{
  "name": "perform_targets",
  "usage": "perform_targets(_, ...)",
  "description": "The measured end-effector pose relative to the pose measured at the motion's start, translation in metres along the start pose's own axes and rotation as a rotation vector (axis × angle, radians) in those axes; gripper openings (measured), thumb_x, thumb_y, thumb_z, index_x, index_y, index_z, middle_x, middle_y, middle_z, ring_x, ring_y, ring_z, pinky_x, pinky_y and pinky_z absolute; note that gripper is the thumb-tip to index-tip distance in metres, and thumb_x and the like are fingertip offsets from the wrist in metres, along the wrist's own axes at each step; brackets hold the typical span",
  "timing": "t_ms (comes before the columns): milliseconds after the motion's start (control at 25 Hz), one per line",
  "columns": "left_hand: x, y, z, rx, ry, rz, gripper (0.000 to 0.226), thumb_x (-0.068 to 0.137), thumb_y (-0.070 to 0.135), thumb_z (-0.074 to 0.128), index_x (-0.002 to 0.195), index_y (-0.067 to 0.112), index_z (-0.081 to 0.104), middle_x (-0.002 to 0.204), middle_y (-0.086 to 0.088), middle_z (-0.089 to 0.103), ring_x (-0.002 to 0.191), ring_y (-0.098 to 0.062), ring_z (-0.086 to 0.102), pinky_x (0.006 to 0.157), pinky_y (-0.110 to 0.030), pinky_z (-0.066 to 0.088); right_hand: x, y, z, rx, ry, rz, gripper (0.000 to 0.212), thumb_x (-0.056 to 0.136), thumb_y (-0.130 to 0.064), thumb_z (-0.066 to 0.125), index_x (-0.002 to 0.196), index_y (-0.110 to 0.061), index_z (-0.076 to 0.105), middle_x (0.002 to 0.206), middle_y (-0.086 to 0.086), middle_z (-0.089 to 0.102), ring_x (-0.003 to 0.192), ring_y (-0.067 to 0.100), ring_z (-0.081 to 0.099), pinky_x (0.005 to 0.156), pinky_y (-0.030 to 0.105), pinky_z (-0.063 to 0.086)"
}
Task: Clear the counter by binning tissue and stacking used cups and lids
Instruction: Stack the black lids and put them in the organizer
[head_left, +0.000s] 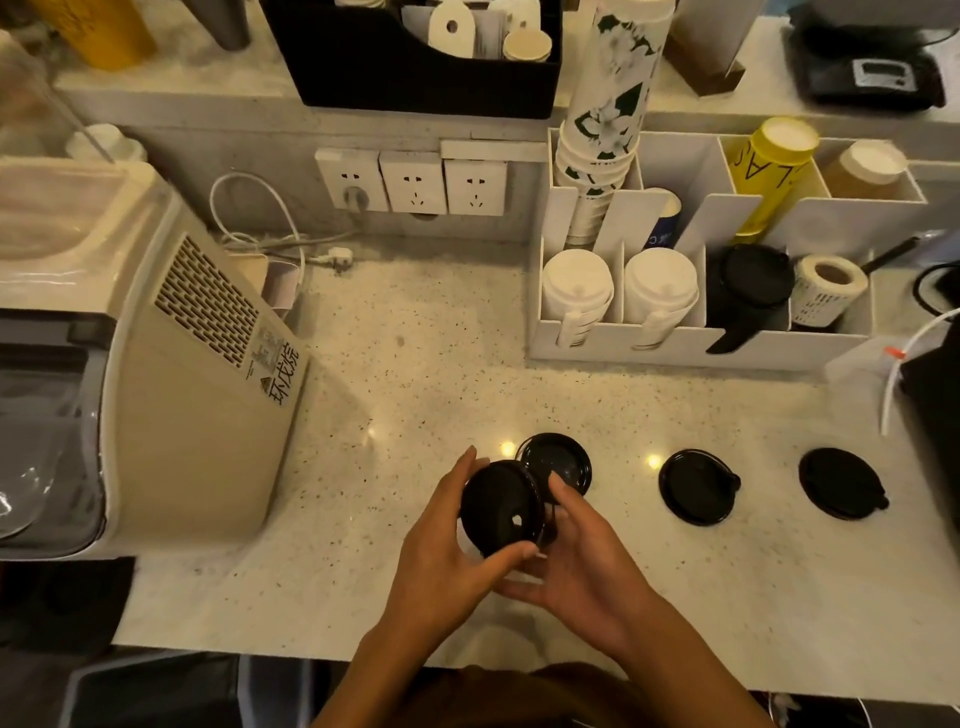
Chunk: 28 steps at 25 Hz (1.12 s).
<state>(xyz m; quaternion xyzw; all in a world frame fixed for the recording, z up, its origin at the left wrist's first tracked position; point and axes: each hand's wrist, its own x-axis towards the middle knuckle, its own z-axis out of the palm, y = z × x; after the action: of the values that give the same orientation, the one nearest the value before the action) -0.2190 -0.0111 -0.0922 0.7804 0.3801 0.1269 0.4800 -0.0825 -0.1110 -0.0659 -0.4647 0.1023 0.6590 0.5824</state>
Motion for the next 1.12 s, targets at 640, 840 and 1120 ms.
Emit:
perform_targets(640,-0.005,0.014,0.026,0.124,-0.31,0.149,0.104,0.071,0.066,0.076,0.153,0.047,0.015,0.151,0.02,0.029,0.137,-0.003,0.038,0.112,-0.029,0.042,-0.015,0.002,-0.029,-0.201,0.092,0.004,0.055,0.078,-0.057,0.075,0.122,-0.024,0.07,0.124,0.021,0.066,0.11,0.041,0.066,0.099,0.061,0.048)
perform_targets(840,0.0,0.011,0.032,-0.075,-0.195,0.013,0.095,0.063,0.073,0.078,0.142,0.055,0.029,0.141,0.033,0.041,0.13,0.01,0.042,0.103,-0.009,0.038,-0.02,-0.009,-0.042,-0.43,0.058,-0.086,0.065,0.074,-0.065,0.072,0.132,-0.037,0.058,0.129,0.004,0.066,0.112,0.028,0.067,0.087,0.042,0.058)
perform_targets(1120,0.012,0.017,0.043,-0.141,-0.158,-0.039,0.084,0.063,0.065,0.078,0.131,0.064,0.029,0.134,0.039,0.043,0.124,0.017,0.045,0.097,-0.003,0.036,-0.017,-0.021,-0.042,-0.912,0.139,-0.391,0.089,0.064,-0.057,0.079,0.141,-0.052,0.035,0.133,-0.028,0.051,0.114,-0.003,0.056,0.084,0.019,0.053)
